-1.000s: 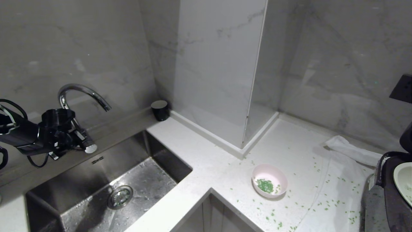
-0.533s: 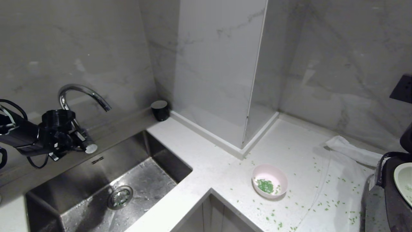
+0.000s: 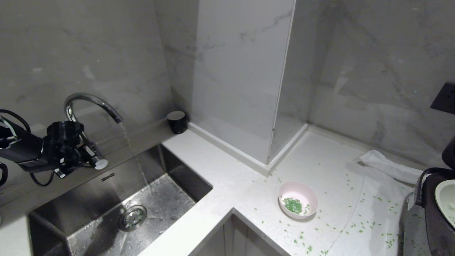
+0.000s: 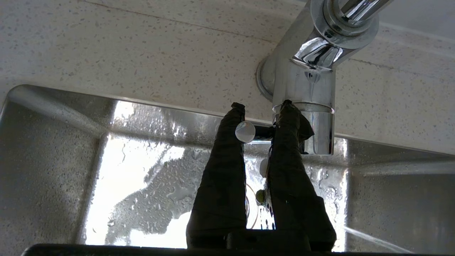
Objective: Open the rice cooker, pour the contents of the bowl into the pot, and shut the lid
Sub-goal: Turn on the tap
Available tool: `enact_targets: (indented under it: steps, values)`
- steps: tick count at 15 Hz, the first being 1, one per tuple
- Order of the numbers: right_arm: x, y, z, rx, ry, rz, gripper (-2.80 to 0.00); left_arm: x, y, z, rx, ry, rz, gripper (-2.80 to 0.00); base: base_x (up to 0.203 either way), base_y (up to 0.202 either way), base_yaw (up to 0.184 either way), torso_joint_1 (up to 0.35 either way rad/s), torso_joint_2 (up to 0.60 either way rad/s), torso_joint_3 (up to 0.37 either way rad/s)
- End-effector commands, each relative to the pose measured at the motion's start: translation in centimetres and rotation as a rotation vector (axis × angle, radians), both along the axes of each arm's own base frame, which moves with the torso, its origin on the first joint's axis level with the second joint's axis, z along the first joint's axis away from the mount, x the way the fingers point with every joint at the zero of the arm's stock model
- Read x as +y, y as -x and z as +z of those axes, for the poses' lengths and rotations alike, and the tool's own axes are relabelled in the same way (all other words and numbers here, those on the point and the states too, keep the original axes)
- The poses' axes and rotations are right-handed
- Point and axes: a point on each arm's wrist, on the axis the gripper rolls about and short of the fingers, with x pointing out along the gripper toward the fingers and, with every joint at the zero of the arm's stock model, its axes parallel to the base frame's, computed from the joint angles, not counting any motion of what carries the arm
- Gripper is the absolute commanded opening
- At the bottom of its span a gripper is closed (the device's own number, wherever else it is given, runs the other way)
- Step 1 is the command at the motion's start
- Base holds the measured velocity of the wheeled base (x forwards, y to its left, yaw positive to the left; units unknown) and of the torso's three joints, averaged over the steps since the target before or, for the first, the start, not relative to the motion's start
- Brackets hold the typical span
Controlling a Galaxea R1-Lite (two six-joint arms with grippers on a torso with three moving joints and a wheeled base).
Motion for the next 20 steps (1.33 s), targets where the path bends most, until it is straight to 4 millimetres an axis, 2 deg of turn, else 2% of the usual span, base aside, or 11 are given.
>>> enact_targets:
  steps: [1,3,4,17,20]
  values:
    - [0.0,0.0,0.0,0.001,0.000,-0.001,-2.80,0.2,-0.2,-0.2,-0.005,0.000,0.008,-2.80,0.000,0.000,0.000,0.000,0.00,0.000]
    - [0.0,0.0,0.0,0.001,0.000,0.001,-2.80,0.2,-0.3,-0.3,-0.005,0.000,0.009,-2.80,0.000,0.000,0.000,0.000,0.00,0.000]
    - [0.0,0.0,0.0,0.001,0.000,0.001,-2.80,0.3,-0.3,-0.3,-0.005,0.000,0.010,0.00,0.000,0.000,0.000,0.000,0.00,0.000]
    - [0.0,0.0,0.0,0.001,0.000,-0.001,-2.80,0.4,-0.2,-0.3,-0.005,0.000,0.013,0.00,0.000,0.000,0.000,0.000,0.00,0.000]
    - [0.0,0.0,0.0,0.001,0.000,-0.001,-2.80,-0.2,0.4,1.8,-0.045,-0.001,-0.006,0.00,0.000,0.000,0.000,0.000,0.00,0.000]
